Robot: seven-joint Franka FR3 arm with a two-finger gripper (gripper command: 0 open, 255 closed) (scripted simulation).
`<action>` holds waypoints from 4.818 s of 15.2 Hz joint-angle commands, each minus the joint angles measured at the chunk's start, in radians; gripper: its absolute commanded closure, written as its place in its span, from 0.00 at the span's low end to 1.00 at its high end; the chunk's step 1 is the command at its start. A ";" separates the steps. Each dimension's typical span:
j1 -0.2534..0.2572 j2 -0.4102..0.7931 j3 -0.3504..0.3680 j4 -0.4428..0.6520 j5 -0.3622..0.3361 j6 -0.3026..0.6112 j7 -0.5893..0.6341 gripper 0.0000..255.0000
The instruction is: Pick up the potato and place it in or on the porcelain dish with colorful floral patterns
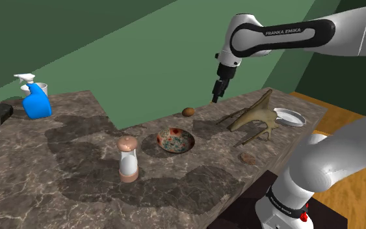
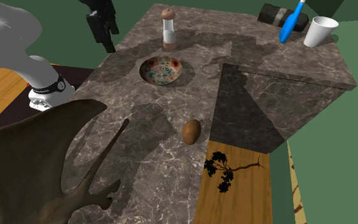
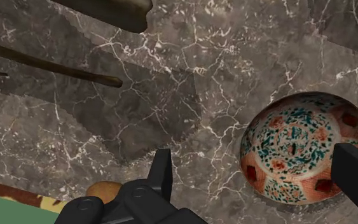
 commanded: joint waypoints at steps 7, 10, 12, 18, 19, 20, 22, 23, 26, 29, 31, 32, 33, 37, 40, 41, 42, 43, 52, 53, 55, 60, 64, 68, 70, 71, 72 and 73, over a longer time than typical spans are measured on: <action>0.015 0.301 -0.103 0.147 -0.014 0.110 -0.311 0.00; 0.015 0.423 -0.126 0.226 -0.001 0.137 -0.423 0.00; 0.012 0.507 -0.135 0.286 0.010 0.149 -0.495 0.00; -0.015 0.760 -0.131 0.501 0.042 0.159 -0.690 0.00; -0.020 0.803 -0.127 0.542 0.046 0.156 -0.719 0.00; -0.027 0.846 -0.123 0.584 0.049 0.153 -0.746 0.00; -0.039 0.932 -0.112 0.675 0.052 0.142 -0.799 0.00; -0.046 0.976 -0.106 0.723 0.053 0.134 -0.823 0.00; -0.061 1.090 -0.090 0.855 0.051 0.109 -0.881 0.00; -0.063 1.101 -0.089 0.832 0.053 0.144 -0.882 0.00; -0.064 1.111 -0.088 0.819 0.054 0.166 -0.883 0.00; -0.064 1.115 -0.087 0.813 0.055 0.177 -0.883 0.00; -0.065 1.120 -0.087 0.807 0.056 0.188 -0.884 0.00; -0.065 1.123 -0.087 0.803 0.056 0.194 -0.884 0.00; -0.065 1.123 -0.087 0.803 0.056 0.194 -0.884 0.00; -0.065 1.123 -0.087 0.804 0.056 0.194 -0.884 0.00; -0.065 1.123 -0.087 0.804 0.056 0.194 -0.884 1.00; -0.065 1.123 -0.087 0.804 0.056 0.194 -0.884 1.00; -0.065 1.117 -0.087 0.807 0.055 0.184 -0.884 1.00; -0.064 1.110 -0.088 0.810 0.054 0.174 -0.884 1.00; -0.064 1.098 -0.089 0.819 0.052 0.154 -0.884 1.00; -0.062 1.071 -0.092 0.845 0.048 0.101 -0.884 1.00; -0.062 1.052 -0.094 0.870 0.045 0.057 -0.885 1.00; -0.062 1.037 -0.096 0.901 0.043 0.012 -0.885 1.00; -0.062 1.031 -0.097 0.918 0.042 -0.012 -0.886 1.00; -0.062 1.028 -0.097 0.927 0.041 -0.023 -0.886 1.00; -0.062 1.025 -0.097 0.936 0.041 -0.035 -0.886 1.00; -0.062 1.022 -0.098 0.945 0.040 -0.047 -0.886 1.00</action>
